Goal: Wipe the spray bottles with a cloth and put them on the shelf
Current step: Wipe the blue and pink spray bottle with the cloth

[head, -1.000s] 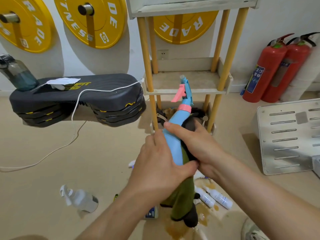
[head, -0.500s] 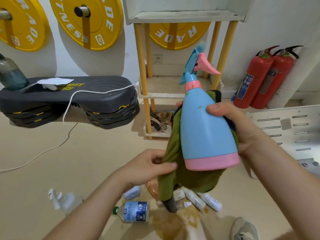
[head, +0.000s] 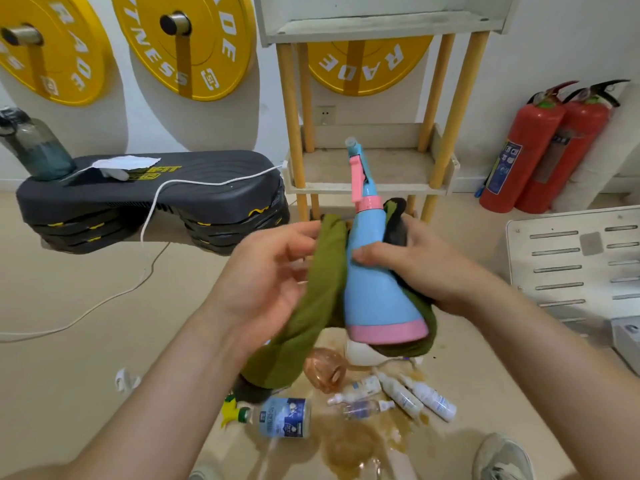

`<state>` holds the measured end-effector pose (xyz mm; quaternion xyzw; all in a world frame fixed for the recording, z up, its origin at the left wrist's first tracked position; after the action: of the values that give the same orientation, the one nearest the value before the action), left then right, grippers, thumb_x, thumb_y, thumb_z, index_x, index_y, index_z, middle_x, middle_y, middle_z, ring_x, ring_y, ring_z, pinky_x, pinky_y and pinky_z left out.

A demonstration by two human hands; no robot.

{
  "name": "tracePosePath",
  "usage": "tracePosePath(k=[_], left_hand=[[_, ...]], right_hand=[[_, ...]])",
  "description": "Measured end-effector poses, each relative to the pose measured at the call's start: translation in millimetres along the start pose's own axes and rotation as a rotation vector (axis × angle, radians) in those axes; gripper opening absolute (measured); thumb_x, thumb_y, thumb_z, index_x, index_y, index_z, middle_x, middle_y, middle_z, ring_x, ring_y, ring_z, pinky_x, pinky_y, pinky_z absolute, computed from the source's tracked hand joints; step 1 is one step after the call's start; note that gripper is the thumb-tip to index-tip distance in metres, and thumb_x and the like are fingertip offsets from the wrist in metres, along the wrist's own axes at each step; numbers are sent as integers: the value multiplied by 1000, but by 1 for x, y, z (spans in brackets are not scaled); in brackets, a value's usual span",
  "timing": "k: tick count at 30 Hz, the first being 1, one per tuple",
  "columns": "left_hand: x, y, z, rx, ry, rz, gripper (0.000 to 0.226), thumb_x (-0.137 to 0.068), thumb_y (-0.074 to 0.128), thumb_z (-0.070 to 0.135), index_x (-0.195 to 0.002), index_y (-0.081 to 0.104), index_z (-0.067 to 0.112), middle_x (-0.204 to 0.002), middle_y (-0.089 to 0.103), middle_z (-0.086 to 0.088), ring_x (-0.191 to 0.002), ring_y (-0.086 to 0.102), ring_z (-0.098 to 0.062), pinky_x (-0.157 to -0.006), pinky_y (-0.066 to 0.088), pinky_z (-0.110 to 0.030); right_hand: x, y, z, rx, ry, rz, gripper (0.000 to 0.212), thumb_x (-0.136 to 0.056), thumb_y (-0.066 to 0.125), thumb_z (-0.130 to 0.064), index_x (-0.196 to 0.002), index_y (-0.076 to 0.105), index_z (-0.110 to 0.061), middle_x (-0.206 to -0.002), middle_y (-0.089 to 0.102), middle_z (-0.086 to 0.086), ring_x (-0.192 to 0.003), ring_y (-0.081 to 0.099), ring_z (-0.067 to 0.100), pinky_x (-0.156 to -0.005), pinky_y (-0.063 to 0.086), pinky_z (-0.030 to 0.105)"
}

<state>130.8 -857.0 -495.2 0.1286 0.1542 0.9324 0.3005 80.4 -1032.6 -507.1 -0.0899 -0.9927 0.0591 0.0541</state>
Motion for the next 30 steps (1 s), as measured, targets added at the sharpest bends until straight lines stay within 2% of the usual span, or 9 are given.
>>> tracePosePath(k=[3, 7, 10, 12, 19, 22, 25, 27, 30], left_hand=[[0, 6, -8, -146, 71, -36, 38, -93, 48, -9, -121, 68, 6, -107, 64, -11, -83, 61, -17, -66, 57, -24], [-3, 0, -11, -787, 354, 156, 36, -94, 63, 17, -128, 64, 27, -108, 60, 6, -72, 53, 11, -75, 45, -15], [0, 3, -18, -541, 181, 10, 40, -102, 50, 28, -142, 51, 32, -134, 59, 19, -114, 56, 10, -101, 45, -20], [0, 2, -20, -491, 118, 33, 47, -101, 52, 39, -146, 45, 34, -144, 50, 22, -128, 49, 6, -113, 37, -27], [-7, 4, -27, -286, 2, 32, 32, -97, 59, 36, -123, 65, 18, -116, 72, -10, -103, 69, -21, -87, 57, -34], [-9, 3, -27, -140, -43, 131, 29, -97, 57, 34, -117, 69, 15, -107, 75, -9, -94, 71, -20, -79, 58, -31], [-11, 6, -22, -49, 28, 214, 22, -95, 60, 21, -113, 69, 11, -94, 76, -8, -78, 71, -16, -64, 58, -25], [-13, 4, -16, -47, 74, 339, 14, -92, 61, 13, -101, 71, 8, -80, 73, -7, -67, 68, -16, -58, 56, -25], [-17, -9, -11, -37, 136, 525, 10, -91, 63, 17, -86, 71, 12, -75, 71, -8, -67, 67, -20, -66, 56, -33]], right_hand=[[-1, 19, 10, -147, -2, 111, 29, -88, 68, -13, -116, 62, -9, -97, 76, 8, -83, 74, 23, -72, 58, 37], [4, 30, 10, -256, 60, 170, 30, -94, 60, -28, -120, 62, -12, -99, 76, 8, -79, 74, 17, -65, 58, 29], [9, 33, 4, -244, 61, 149, 44, -94, 46, -59, -107, 70, -24, -94, 77, 0, -86, 74, 14, -75, 57, 28], [9, 39, 0, -161, -24, 150, 45, -95, 42, -60, -106, 69, -26, -96, 75, -2, -91, 71, 10, -78, 56, 24], [11, 60, 6, 433, -318, 5, 80, -80, 31, -85, -134, 48, -28, -128, 49, 0, -128, 43, 22, -111, 36, 48], [20, 61, -2, 292, -361, 1, 58, -95, 32, -65, -132, 52, -26, -128, 55, -8, -128, 46, 3, -111, 34, 27], [23, 53, -5, -24, -236, 93, 31, -105, 37, -41, -119, 64, -33, -107, 63, -26, -95, 54, -25, -82, 39, -2], [21, 53, 5, 92, -262, 104, 28, -102, 47, -37, -129, 53, -39, -119, 55, -27, -106, 50, -22, -93, 41, 6], [25, 58, 20, 224, -156, -40, 72, -77, 72, -64, -137, 36, -48, -134, 49, -19, -120, 53, -2, -101, 49, 31]])
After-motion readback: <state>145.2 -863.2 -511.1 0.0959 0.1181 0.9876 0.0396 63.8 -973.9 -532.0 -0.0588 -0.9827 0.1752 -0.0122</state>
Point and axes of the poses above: each hand's wrist, its own x-axis away from the middle knuckle, its own y-axis out of the palm, z = x × y, the point moved 2 cm from there along -x, towards the middle knuckle
